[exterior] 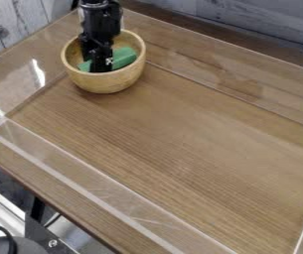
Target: Put the green block in the brown bowl
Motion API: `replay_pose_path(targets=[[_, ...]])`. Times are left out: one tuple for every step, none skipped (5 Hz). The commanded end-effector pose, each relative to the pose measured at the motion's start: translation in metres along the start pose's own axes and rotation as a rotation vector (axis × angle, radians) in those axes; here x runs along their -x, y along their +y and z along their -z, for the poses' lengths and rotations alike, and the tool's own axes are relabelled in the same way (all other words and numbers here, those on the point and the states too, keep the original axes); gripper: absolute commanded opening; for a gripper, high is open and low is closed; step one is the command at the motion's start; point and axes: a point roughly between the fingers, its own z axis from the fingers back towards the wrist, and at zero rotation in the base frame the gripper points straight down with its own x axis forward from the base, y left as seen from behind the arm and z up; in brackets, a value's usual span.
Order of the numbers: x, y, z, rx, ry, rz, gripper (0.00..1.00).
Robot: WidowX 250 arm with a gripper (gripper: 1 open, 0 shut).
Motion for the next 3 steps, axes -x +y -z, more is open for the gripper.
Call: replay_pose_path(targets=[[-0.006, 0.004, -0.030, -0.041, -0.040, 0.037, 0.00], [-0.012, 0.004, -0.032, -0.047, -0.025, 0.039, 0.00], [-0.018, 0.004, -0.034, -0.053, -0.009, 0.042, 0.00]])
